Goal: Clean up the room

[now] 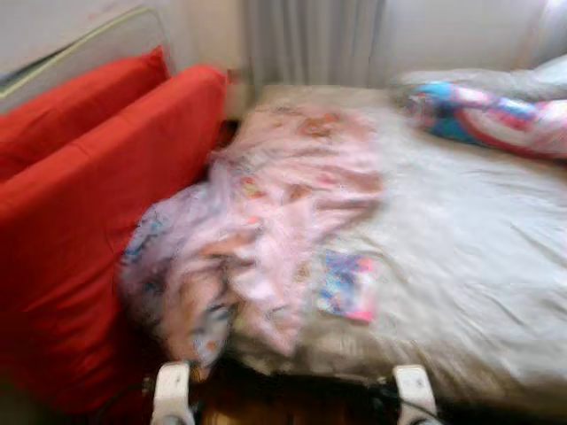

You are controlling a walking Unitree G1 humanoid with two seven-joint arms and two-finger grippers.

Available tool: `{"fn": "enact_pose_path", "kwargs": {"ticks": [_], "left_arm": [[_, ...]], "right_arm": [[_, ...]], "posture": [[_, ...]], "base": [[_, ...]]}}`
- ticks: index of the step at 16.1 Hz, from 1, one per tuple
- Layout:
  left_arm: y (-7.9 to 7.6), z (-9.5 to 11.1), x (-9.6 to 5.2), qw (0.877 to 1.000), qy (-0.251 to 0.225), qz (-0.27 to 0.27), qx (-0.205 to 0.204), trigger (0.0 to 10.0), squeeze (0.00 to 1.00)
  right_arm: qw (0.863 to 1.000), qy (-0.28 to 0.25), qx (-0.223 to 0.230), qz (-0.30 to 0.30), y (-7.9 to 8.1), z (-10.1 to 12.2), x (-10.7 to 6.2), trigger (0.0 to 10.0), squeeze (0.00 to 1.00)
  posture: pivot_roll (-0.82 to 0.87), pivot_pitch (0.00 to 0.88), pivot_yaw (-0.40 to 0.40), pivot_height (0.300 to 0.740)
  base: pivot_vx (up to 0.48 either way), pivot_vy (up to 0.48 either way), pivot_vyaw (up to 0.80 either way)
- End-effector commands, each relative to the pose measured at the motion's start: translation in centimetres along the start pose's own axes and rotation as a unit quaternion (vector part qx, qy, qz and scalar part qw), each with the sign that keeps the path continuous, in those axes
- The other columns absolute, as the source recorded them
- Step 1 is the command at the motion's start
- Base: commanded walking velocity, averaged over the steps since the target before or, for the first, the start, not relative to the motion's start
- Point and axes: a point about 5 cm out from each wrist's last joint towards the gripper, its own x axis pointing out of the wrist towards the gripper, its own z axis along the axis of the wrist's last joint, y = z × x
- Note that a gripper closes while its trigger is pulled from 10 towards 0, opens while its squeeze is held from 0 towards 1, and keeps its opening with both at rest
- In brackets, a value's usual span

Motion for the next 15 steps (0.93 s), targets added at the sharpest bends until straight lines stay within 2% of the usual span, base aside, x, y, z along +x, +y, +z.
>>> {"fn": "enact_pose_path", "kwargs": {"ticks": [1,8,11,12,15], "left_arm": [[0.8,-1.0,-0.2,1.0,0.016,0.01,0.0,10.0,0.0],[0.8,-0.9,-0.2,1.0,0.015,0.01,0.0,10.0,0.0],[0.7,-0.5,-0.3,1.0,-0.014,0.001,-0.012,10.0,0.0],[0.7,-0.2,-0.3,0.999,-0.038,-0.002,-0.025,10.0,0.0],[0.4,0.4,-0.5,0.996,-0.083,-0.018,-0.041,10.0,0.0]], "right_arm": [[1.0,-0.002,0.008,0.011,1.0,0.2,0.1,10.0,0.0],[1.0,-0.008,0.008,0.014,1.0,0.3,0.1,10.0,0.0],[0.999,-0.027,0.013,0.017,1.1,0.6,0.1,10.0,0.0],[0.999,-0.046,-0.003,0.013,1.0,0.9,0.1,10.0,0.0],[0.996,-0.086,0.004,0.006,0.9,1.4,-0.1,10.0,0.0]], "posture": [[-0.02,0.037,-0.003,0.74],[-0.03,0.03,-0.002,0.74],[-0.04,0.024,-0.003,0.74],[-0.05,0.019,-0.003,0.74],[-0.05,0.005,-0.011,0.74]], "base": [[0.382,0.0,0.0],[0.384,0.0,0.0],[0.0,0.0,0.0],[0.0,0.0,0.0],[0.0,0.0,0.0]]}}
